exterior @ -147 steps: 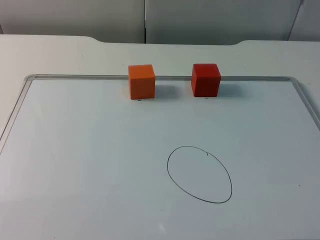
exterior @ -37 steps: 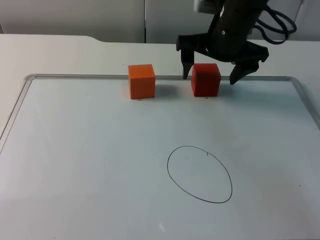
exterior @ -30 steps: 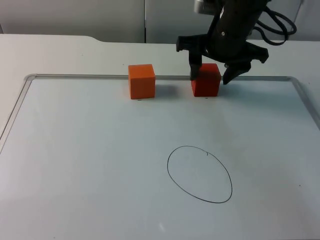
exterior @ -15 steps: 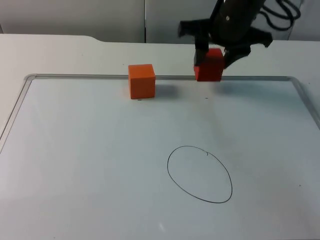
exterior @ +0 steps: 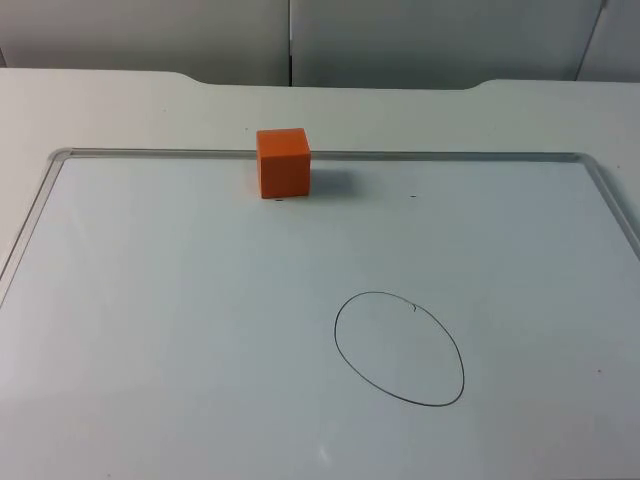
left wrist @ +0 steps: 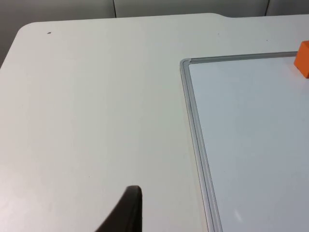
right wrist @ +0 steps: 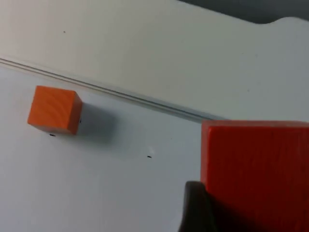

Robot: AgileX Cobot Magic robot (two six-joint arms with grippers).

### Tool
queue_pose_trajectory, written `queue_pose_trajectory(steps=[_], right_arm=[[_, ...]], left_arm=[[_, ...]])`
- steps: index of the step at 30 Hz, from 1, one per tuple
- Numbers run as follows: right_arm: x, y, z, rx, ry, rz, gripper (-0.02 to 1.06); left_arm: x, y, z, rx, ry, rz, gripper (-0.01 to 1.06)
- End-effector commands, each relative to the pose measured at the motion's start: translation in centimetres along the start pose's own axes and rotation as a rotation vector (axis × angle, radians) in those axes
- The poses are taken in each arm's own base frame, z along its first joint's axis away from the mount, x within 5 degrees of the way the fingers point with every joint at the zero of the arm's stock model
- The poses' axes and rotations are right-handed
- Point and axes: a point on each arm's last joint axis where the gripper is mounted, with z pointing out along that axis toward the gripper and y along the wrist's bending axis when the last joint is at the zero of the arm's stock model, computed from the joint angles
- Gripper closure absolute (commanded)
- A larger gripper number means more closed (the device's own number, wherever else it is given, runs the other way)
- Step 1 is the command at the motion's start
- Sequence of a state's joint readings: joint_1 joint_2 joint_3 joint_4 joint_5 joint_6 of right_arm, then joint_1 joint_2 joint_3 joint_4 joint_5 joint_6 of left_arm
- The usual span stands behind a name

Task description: Pick up one cube with the left hand and another cube with the right hand. First place the cube in the right hand at the target position, then stack the cube in the left hand on top.

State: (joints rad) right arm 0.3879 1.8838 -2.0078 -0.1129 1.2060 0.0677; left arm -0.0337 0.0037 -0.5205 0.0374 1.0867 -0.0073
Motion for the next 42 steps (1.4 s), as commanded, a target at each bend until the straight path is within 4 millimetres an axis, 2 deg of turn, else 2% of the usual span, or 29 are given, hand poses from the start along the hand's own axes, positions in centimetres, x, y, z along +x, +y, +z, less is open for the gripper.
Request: queue_pose_trajectory(steps=[1, 4, 5, 6, 9, 10, 11, 15, 16, 19, 20, 21, 26, 27, 31, 36, 42], right_arm=[[0.4, -0.4, -3.6, 0.015, -0.053, -0.018, 1.05], [1.7, -0.9, -8.3, 0.007, -0.133, -0.008, 1.05], [2.2, -1.0, -9.3, 0.002, -0.145, -0.005, 1.05], [2.2, -1.0, -9.3, 0.002, -0.145, -0.005, 1.05], [4.6, -1.2, -12.2, -0.021, -0.174, 0.005, 1.05], [5.5, -1.0, -12.5, -0.039, -0.169, 0.008, 1.05], [5.5, -1.0, -12.5, -0.039, -0.169, 0.008, 1.05], [9.5, -1.2, -15.1, -0.071, -0.182, 0.016, 1.05], [9.5, -1.2, -15.1, -0.071, -0.182, 0.016, 1.05], [12.0, -1.4, -16.9, -0.074, -0.207, 0.021, 1.05], [12.9, -1.4, -17.2, -0.084, -0.203, 0.023, 1.05], [12.9, -1.4, -17.2, -0.084, -0.203, 0.023, 1.05], [17.0, -1.5, -17.8, -0.097, -0.225, 0.025, 1.05], [17.0, -1.5, -17.8, -0.097, -0.225, 0.025, 1.05], [19.3, -1.6, -18.5, -0.103, -0.270, 0.024, 1.05], [20.2, -1.7, -19.7, -0.106, -0.345, 0.024, 1.05], [20.5, -1.5, -19.9, -0.137, -0.355, 0.009, 1.05]], left_arm=[[0.1, 0.0, 0.1, 0.001, -0.004, -0.005, 0.00], [0.1, 0.0, 0.1, 0.001, -0.004, -0.005, 0.00], [0.1, 0.0, 0.1, 0.001, -0.004, -0.005, 0.00], [0.1, 0.0, 0.1, 0.001, -0.004, -0.005, 0.00], [0.1, 0.0, 0.1, 0.001, -0.004, -0.005, 0.00], [0.1, 0.0, 0.1, 0.001, -0.004, -0.005, 0.00], [0.1, 0.0, 0.1, 0.001, -0.004, -0.005, 0.00], [0.1, 0.0, 0.1, 0.001, -0.004, -0.005, 0.00], [0.1, 0.0, 0.1, 0.001, -0.004, -0.005, 0.00], [0.1, 0.0, 0.1, 0.001, -0.004, -0.005, 0.00], [0.1, 0.0, 0.1, 0.001, -0.004, -0.005, 0.00], [0.1, 0.0, 0.1, 0.001, -0.004, -0.005, 0.00], [0.1, 0.0, 0.1, 0.001, -0.004, -0.005, 0.00], [0.1, 0.0, 0.1, 0.001, -0.004, -0.005, 0.00], [0.1, 0.0, 0.1, 0.001, -0.004, -0.005, 0.00], [0.1, 0.0, 0.1, 0.001, -0.004, -0.005, 0.00], [0.1, 0.0, 0.1, -0.005, -0.004, -0.002, 0.00]])
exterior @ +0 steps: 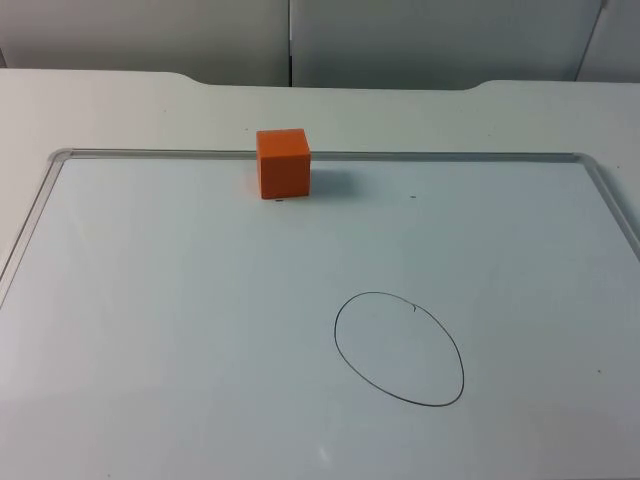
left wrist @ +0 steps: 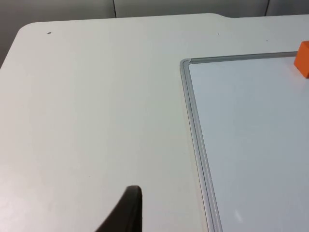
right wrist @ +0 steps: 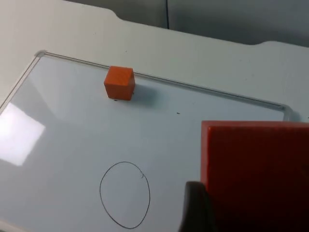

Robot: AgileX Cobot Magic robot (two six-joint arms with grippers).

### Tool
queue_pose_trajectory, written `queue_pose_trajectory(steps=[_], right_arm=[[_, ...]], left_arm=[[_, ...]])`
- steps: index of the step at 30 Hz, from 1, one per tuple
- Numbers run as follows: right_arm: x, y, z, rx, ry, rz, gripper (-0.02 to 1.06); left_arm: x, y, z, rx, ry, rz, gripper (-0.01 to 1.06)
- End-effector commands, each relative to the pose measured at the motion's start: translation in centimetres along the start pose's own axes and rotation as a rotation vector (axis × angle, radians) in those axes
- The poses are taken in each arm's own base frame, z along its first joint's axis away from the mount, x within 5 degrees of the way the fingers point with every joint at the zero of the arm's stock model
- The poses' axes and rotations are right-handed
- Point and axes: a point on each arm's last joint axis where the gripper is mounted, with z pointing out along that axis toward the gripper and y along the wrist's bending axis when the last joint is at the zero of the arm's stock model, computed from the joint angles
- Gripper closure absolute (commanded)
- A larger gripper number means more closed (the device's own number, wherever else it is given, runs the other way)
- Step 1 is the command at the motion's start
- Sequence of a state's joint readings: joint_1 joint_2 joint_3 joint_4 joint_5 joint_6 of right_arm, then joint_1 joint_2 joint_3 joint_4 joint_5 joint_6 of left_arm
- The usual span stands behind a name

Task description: Pick up one cube with the left hand and another cube with the right hand. First place the cube in the right hand at the target position, then stack the cube in the left hand on top.

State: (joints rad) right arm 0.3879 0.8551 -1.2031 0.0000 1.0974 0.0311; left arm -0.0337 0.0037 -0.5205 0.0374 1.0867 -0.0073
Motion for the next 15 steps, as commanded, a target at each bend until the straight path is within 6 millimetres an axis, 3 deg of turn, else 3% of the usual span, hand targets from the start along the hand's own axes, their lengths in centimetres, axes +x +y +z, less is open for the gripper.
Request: queue_pose_trajectory(steps=[1, 15], right_arm=[[-0.10, 0.31, -0.12, -0.031, -0.032, -0.019, 1.05], [-0.79, 0.51, -0.09, -0.052, -0.103, -0.039, 1.05]], left_arm=[[0.09, 0.01, 0.11, -0.005, -0.004, -0.002, 0.00], [0.09, 0.00, 0.11, -0.005, -0.004, 0.000, 0.00]])
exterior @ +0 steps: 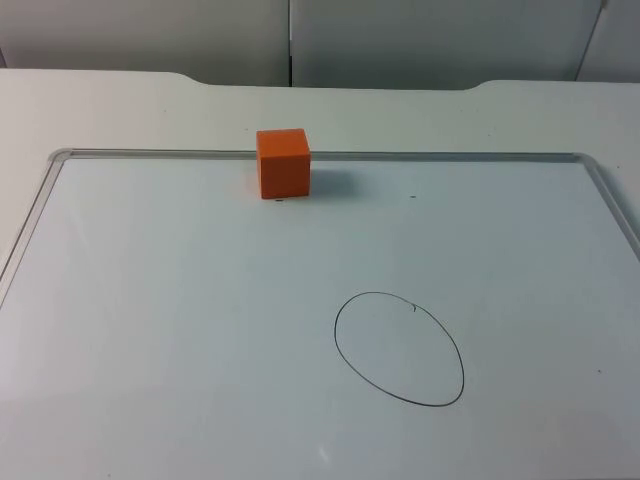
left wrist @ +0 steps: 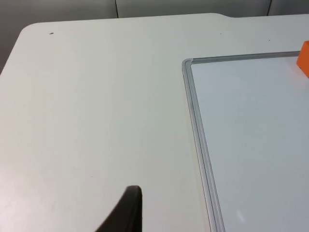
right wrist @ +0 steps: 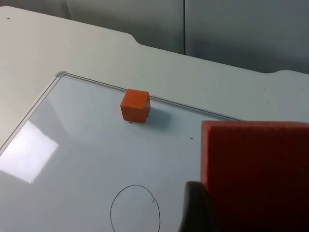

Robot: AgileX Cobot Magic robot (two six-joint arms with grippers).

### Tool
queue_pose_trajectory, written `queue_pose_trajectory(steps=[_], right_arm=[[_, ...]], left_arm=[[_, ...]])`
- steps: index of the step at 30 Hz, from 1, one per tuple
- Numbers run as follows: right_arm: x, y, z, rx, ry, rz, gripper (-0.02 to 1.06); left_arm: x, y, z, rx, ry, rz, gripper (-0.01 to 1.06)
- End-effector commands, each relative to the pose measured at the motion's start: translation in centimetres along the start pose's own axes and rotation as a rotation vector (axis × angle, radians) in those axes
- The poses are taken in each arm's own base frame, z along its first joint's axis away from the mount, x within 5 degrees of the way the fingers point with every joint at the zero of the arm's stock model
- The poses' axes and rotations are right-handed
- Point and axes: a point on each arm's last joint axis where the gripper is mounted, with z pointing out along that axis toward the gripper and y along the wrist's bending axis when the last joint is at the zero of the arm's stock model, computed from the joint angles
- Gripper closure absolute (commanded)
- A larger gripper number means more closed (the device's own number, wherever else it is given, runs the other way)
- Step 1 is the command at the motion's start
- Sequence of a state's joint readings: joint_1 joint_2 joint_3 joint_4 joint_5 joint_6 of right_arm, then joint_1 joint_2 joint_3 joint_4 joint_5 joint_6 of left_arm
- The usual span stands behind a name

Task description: Pick up one cube with the left hand and another cube with the right hand. First place the cube in the right hand at the target position, then stack the cube in the left hand on top.

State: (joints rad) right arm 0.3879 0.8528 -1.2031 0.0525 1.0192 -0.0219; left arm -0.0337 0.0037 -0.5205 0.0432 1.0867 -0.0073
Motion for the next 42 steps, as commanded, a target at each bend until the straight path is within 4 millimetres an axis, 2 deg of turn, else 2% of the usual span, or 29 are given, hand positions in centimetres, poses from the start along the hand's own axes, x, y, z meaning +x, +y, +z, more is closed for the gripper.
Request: queue_pose_trajectory(steps=[1, 10, 13, 14, 17, 18, 20, 21, 23, 24, 28, 29, 32, 34, 35, 36, 39, 40, 42], right_arm=[[-0.1, 0.1, 0.1, -0.006, -0.023, -0.012, 1.05], [-0.2, 0.1, 0.1, -0.007, -0.026, -0.011, 1.05], [-0.2, 0.1, 0.1, -0.007, -0.026, -0.011, 1.05], [-0.2, 0.1, 0.1, -0.007, -0.026, -0.011, 1.05], [-0.2, 0.1, 0.1, -0.007, -0.028, -0.011, 1.05], [-0.2, 0.1, 0.1, -0.007, -0.028, -0.011, 1.05], [-0.3, 0.1, 0.1, -0.007, -0.037, -0.011, 1.05], [-0.3, 0.1, 0.1, -0.007, -0.042, -0.011, 1.05], [-0.3, 0.1, 0.1, -0.007, -0.044, -0.011, 1.05], [-0.4, 0.1, 0.1, -0.006, -0.052, -0.011, 1.05], [-0.5, 0.1, 0.1, -0.006, -0.060, -0.011, 1.05], [-0.5, 0.1, 0.1, -0.006, -0.060, -0.011, 1.05], [-0.5, 0.1, 0.1, -0.006, -0.062, -0.011, 1.05], [-0.5, 0.1, 0.1, -0.006, -0.062, -0.011, 1.05], [-0.5, 0.1, 0.1, -0.006, -0.062, -0.011, 1.05], [-0.5, 0.1, 0.1, -0.006, -0.062, -0.011, 1.05], [-0.5, 0.1, 0.1, -0.006, -0.062, -0.011, 1.05], [-0.5, 0.1, 0.1, -0.006, -0.062, -0.011, 1.05], [-0.5, 0.1, 0.1, -0.006, -0.062, -0.011, 1.05]], left_arm=[[0.1, 0.0, 0.1, 0.000, -0.004, -0.002, 0.00], [0.0, -0.9, 0.1, 0.096, -0.014, -0.055, 0.00], [-1.8, -1.2, 0.0, 0.129, -0.072, -0.080, 0.00], [-1.8, -1.2, 0.0, 0.129, -0.072, -0.080, 0.00], [-4.7, -1.4, 0.0, 0.167, -0.211, -0.092, 0.00], [-4.7, -1.4, 0.0, 0.167, -0.211, -0.092, 0.00], [-6.8, -1.8, 0.2, 0.215, -0.299, -0.113, 0.00], [-8.5, -2.3, 0.6, 0.292, -0.326, -0.167, 0.00], [-9.1, -2.5, 0.7, 0.321, -0.336, -0.180, 0.00], [-10.9, -3.1, 0.8, 0.385, -0.370, -0.159, 0.00], [-15.5, -4.2, 2.7, 0.511, -0.389, -0.097, 0.00], [-15.5, -4.2, 2.7, 0.511, -0.389, -0.097, 0.00], [-17.9, -4.7, 5.0, 0.560, -0.338, -0.093, 0.00], [-19.6, -5.4, 8.4, 0.631, -0.227, -0.103, 0.00], [-19.6, -5.4, 8.4, 0.631, -0.227, -0.103, 0.00], [-20.1, -5.7, 9.6, 0.657, -0.179, -0.101, 0.01], [-20.6, -6.5, 15.0, 0.679, -0.024, -0.162, 0.01], [-20.6, -6.5, 15.0, 0.679, -0.024, -0.162, 0.01], [-20.1, -7.5, 18.9, 0.679, 0.074, -0.186, 0.01]])
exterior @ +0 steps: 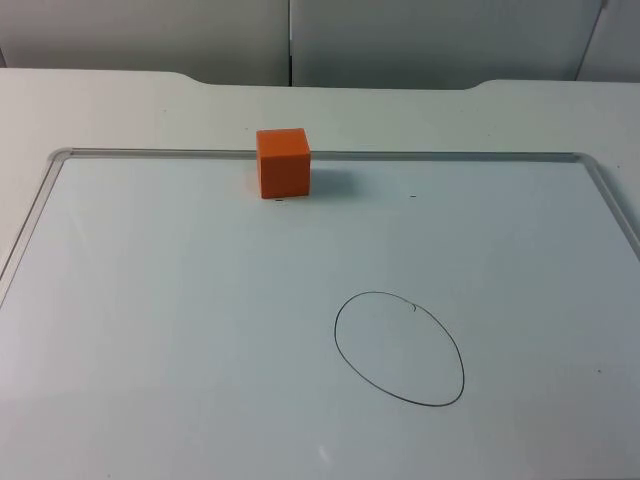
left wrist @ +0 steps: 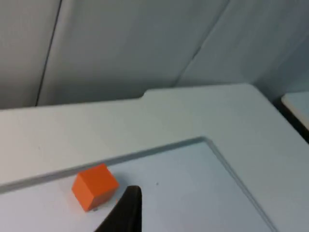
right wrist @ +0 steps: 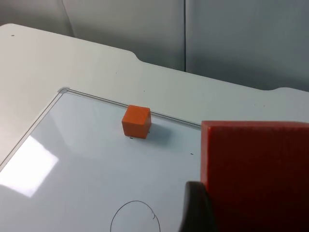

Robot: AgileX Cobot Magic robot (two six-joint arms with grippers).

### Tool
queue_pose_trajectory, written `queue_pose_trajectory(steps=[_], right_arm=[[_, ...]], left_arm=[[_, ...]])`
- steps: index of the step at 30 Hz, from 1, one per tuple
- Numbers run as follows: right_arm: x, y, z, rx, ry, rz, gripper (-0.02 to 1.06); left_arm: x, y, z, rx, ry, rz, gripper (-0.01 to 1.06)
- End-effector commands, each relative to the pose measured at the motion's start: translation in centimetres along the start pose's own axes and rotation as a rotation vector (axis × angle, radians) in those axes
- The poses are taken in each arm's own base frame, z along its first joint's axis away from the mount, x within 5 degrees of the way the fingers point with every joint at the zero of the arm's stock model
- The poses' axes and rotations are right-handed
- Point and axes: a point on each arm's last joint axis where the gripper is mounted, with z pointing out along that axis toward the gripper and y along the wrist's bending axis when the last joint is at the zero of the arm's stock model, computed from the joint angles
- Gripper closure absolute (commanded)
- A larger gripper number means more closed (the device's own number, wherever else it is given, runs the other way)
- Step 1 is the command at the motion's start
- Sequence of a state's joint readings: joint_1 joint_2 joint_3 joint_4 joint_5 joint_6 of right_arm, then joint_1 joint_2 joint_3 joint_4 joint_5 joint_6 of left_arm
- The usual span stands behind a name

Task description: Pick up one cube with the left hand and another cube with the right hand. First place the cube in the right hand at the target position, then stack the cube in the left hand on top.

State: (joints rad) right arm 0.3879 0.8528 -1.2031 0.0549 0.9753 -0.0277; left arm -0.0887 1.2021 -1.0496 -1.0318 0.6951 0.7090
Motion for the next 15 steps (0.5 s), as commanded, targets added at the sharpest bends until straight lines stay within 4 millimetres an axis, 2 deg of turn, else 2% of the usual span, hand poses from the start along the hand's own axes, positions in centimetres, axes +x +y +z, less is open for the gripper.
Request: queue_pose_trajectory(steps=[1, 2, 3, 4, 5, 7, 8, 12, 13, 15], right_arm=[[-0.1, 0.1, 0.1, -0.005, -0.018, -0.006, 1.05], [-0.1, 0.1, 0.1, -0.005, -0.018, -0.006, 1.05], [-0.1, 0.1, 0.1, -0.005, -0.018, -0.006, 1.05], [-0.1, 0.1, 0.1, -0.005, -0.018, -0.006, 1.05], [-0.1, 0.1, 0.1, -0.005, -0.018, -0.006, 1.05], [-0.1, 0.1, 0.1, -0.005, -0.018, -0.006, 1.05], [-0.1, 0.1, 0.1, -0.005, -0.018, -0.006, 1.05], [-0.1, 0.1, 0.1, -0.005, -0.018, -0.006, 1.05], [-0.1, 0.1, 0.1, -0.005, -0.018, -0.006, 1.05], [-0.1, 0.1, 0.1, -0.005, -0.018, -0.006, 1.05]], left_arm=[[0.3, 0.8, 2.5, 0.004, 0.058, -0.027, 0.01], [0.6, 1.1, 4.2, 0.002, 0.090, -0.030, 0.01], [0.6, 1.1, 4.2, 0.002, 0.090, -0.030, 0.01], [1.2, 1.5, 6.1, 0.000, 0.130, -0.038, 0.01], [2.0, 2.1, 8.9, -0.007, 0.195, -0.045, 0.01], [2.7, 2.4, 12.2, -0.041, 0.268, -0.066, 0.01], [2.7, 2.4, 12.2, -0.041, 0.268, -0.066, 0.01], [4.1, 3.1, 18.3, -0.176, 0.451, -0.057, 0.01], [4.1, 3.1, 18.3, -0.176, 0.451, -0.057, 0.01], [4.7, 3.1, 20.7, -0.239, 0.535, -0.009, 0.01]])
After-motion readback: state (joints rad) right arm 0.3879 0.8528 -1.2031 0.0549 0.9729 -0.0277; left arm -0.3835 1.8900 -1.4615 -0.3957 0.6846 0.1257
